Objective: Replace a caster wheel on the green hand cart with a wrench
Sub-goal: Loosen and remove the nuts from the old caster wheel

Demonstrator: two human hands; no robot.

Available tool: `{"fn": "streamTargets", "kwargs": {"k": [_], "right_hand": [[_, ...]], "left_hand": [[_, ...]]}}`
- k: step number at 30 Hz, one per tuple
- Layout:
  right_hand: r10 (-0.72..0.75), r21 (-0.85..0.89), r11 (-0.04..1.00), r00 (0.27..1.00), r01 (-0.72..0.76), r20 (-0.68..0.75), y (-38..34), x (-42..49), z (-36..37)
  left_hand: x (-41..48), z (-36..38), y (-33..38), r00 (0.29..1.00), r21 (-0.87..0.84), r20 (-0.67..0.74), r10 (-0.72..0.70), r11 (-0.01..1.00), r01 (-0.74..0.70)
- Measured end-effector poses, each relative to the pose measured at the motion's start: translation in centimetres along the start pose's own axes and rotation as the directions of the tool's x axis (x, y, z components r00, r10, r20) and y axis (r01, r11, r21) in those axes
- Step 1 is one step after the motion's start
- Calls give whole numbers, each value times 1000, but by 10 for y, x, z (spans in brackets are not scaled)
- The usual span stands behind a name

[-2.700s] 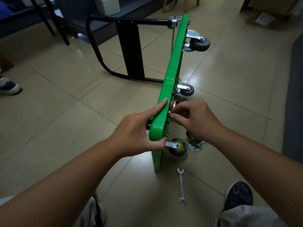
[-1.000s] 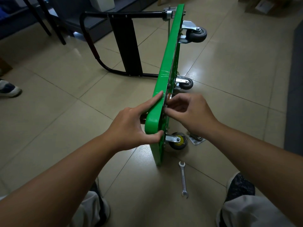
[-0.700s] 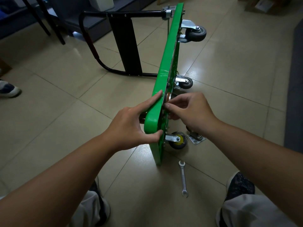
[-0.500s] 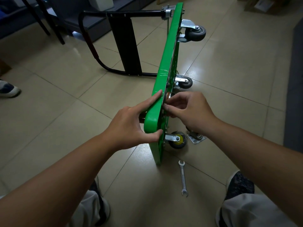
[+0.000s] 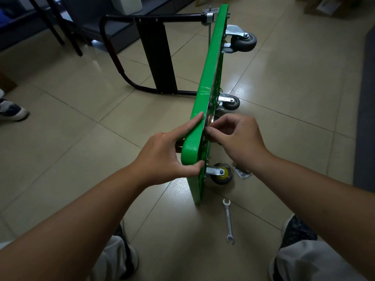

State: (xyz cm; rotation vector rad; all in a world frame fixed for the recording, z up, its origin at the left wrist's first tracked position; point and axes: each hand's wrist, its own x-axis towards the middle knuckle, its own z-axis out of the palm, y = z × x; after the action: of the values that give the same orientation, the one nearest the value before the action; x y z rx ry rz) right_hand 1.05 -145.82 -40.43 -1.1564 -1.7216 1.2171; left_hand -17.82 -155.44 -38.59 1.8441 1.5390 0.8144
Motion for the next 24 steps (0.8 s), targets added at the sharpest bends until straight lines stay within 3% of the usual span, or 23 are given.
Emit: {"fn": "streamTargets", "kwargs": {"k": [4,8,17,24], "right_hand": [[79,-21,997,997,-79,1,-1,0,2],[176,-33,984,976,-173,125,1,-2,1],[-3,-99,995,994,13,105,4,-3,-2],[2,36,999,998,-5,64,1,-2,-2]], "left_hand": [[-1,0,0,1000,-1,-6,-4,1000,4],[-1,0,1,1000,15,-6,4,1000,-4],[0,0,-1,1000,19,-10,4,1000,-3],[0,0,0,1000,7,-1,0,1000,0]]}}
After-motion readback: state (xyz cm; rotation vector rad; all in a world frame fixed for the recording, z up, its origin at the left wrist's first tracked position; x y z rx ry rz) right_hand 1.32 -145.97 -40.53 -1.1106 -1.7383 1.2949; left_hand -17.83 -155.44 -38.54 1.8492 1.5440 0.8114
